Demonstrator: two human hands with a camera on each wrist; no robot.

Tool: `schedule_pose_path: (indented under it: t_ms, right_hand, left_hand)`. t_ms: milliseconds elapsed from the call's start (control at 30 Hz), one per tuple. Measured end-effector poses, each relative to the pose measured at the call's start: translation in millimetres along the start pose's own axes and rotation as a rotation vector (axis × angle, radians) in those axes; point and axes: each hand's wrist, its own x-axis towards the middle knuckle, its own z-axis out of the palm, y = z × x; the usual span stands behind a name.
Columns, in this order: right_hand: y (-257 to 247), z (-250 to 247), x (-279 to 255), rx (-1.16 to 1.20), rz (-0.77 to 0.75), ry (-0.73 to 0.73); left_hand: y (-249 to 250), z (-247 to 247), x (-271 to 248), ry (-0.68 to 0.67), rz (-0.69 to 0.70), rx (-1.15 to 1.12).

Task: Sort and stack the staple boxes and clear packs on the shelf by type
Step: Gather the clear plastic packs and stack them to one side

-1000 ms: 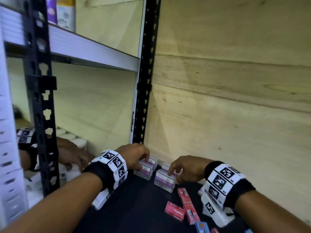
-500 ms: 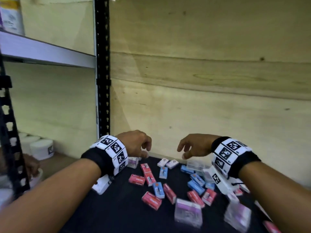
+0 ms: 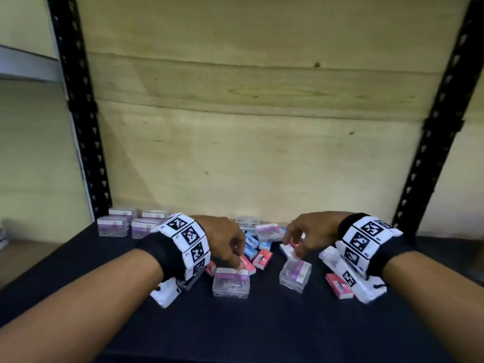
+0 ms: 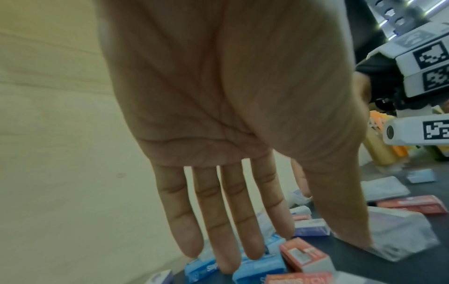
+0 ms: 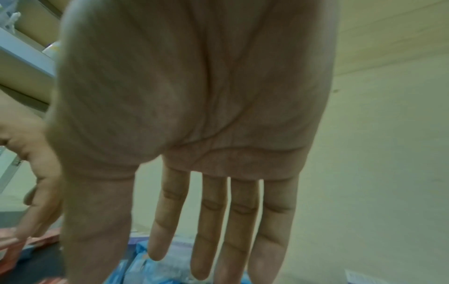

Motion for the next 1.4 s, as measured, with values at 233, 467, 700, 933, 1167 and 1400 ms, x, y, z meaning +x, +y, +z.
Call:
schedule_pose_path:
  t_ms: [233, 467, 700, 933, 1167, 1400]
  right_hand:
    - [-2.6, 25.0, -3.6, -0.086, 0.078, -0.024]
    - [-11.0, 32.5, 0.4, -0.171, 0.16, -0.056]
    - [-22.3, 31.8, 1.8, -0.18, 0.134, -0.027]
    - [-29.1, 30.5, 0.7, -0.066, 0.061, -0.015]
    - [-41.8, 25.6, 4.6, -0.083, -0.01, -0.001]
    - [-70.5, 10.8, 15.8, 0.126, -0.089, 0.037]
  left_hand:
    - [15.1, 15.7, -9.0, -0.119, -0.046, 0.086]
    - [13.4, 25.7, -18.4, -0.152, -0.108, 0.113]
    - [14.7, 28.1, -21.1, -0.101, -0.094, 0.086]
    - [9.5, 33.1, -25.8, -0.045, -0.056, -0.019]
    - [-2.5, 27.0, -34.6, -0.001, -0.027, -0.107]
    - [-43.7, 11.2, -64.1, 0.091, -0.09, -0.132]
